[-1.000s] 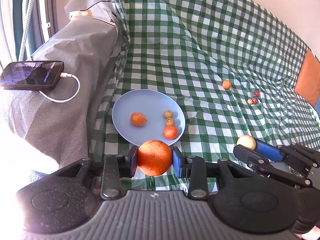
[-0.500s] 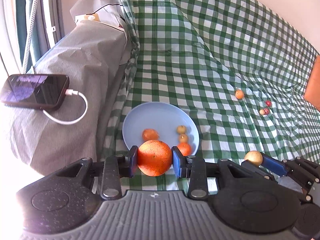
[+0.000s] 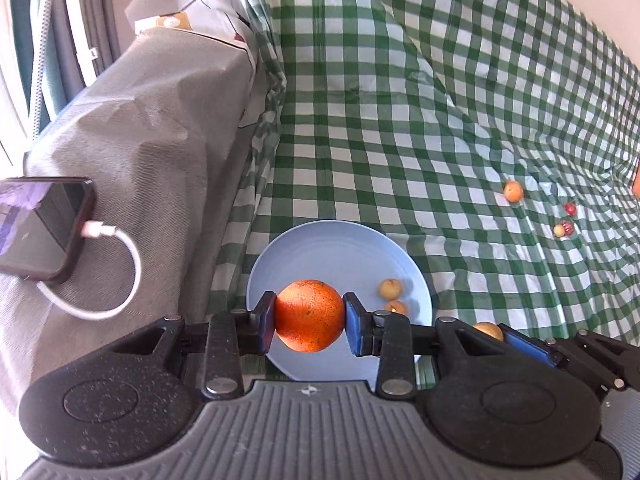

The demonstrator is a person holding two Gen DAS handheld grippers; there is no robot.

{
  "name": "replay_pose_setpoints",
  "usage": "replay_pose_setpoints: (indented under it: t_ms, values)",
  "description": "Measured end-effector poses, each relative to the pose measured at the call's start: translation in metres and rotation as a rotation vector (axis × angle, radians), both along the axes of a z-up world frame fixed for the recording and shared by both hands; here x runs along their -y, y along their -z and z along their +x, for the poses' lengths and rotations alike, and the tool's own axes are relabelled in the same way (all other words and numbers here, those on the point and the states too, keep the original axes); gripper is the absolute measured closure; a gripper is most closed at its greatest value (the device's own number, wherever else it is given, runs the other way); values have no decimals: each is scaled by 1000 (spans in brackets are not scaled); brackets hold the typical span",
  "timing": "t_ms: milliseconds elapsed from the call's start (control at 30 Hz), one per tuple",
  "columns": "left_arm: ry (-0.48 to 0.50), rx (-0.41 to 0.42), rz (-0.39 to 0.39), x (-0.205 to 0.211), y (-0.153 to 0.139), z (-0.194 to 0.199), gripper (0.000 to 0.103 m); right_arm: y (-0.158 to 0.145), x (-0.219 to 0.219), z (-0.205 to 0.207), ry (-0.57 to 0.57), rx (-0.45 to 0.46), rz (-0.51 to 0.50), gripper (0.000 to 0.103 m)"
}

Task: Organize fruits
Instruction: 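Carry the orange and tan fruit over the blue plate and open both tools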

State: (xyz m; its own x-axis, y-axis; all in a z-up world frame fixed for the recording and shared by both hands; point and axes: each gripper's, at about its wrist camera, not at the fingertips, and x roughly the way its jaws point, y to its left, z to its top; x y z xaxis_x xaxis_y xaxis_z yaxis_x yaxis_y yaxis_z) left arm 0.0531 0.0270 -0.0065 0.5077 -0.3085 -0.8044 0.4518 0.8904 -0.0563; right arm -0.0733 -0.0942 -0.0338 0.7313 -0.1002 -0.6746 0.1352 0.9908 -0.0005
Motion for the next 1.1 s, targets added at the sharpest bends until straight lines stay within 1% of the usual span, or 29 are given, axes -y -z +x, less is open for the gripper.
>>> replay_pose_setpoints:
  t_ms: [400,667,700,733,767,800,833,867,933,1067,1100]
  values:
    - [30,-47,88,27,52,44,64,47,9,61,-31,-89,-10,74]
    - [49,-63,126,39,75,60,63,63,12,85,-49,-121,-13,74]
    - [50,-58,126,39,76,61,61,65,12,87,-53,-126,-14,74]
    - [49,-46,125,40,75,61,47,66,12,89,-57,-133,-12,73]
    - [44,-29,122,39,73,59,25,67,13,91,-62,-141,-6,73]
    - [37,-5,113,38,69,56,14,66,13,93,-64,-148,2,70]
    - [29,20,99,36,64,53,0,65,14,93,-59,-148,8,58]
    - [26,42,80,33,58,49,0,62,14,92,-52,-143,14,43]
    - [41,29,65,28,51,42,0,57,15,85,-41,-133,21,28]
    - [30,-22,41,11,41,17,0,44,15,58,-42,-146,30,17]
    - [27,-30,38,6,39,8,0,41,15,48,-40,-148,32,16]
